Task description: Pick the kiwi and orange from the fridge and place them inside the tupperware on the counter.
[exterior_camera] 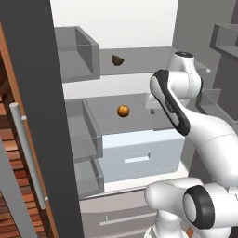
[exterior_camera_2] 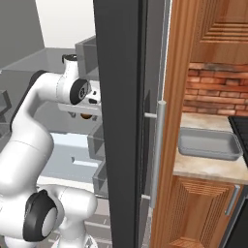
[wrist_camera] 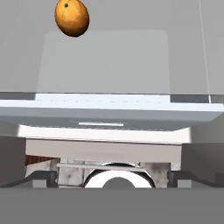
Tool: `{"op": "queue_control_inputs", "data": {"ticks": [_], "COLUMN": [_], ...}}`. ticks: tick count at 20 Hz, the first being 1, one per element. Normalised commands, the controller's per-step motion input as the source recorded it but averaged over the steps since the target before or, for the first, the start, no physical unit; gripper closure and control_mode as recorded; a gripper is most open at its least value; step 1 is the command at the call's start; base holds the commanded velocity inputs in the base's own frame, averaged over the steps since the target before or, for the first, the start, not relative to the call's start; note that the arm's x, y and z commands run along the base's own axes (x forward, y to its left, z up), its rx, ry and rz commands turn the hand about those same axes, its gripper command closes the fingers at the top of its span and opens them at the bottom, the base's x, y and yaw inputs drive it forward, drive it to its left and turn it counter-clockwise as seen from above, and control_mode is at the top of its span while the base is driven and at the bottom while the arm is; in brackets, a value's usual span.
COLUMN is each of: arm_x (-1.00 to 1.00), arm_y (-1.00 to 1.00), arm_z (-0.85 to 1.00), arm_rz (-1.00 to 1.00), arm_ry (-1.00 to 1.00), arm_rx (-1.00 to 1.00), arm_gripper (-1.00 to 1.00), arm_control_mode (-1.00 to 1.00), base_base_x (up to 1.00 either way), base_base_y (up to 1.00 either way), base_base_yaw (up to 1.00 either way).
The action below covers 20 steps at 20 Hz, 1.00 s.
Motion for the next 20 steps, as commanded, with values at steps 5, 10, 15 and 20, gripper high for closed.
{"op": "queue_control_inputs", "data": {"ticks": [5, 10, 15, 20], "arm_x": [0.1, 0.47, 0.52, 0.13], "arm_y": [0.03, 0.21, 0.61, 0.29], "arm_z": [0.0, -0.02, -0.26, -0.33], "arm_rz": [-0.03, -0.25, -0.23, 0.18], "arm_ry": [0.0, -0.08, -0.09, 0.12], "arm_rx": [0.0, -0.03, 0.0, 0.0], "arm_gripper": [-1.0, -1.0, -1.0, -1.0], "arm_control_mode": [-1.0, -1.0, -1.0, -1.0], "base_base_x": [0.33, 0.0, 0.0, 0.0], "base_base_y": [0.13, 0.0, 0.0, 0.0], "base_base_yaw": [-0.09, 0.0, 0.0, 0.0]}}
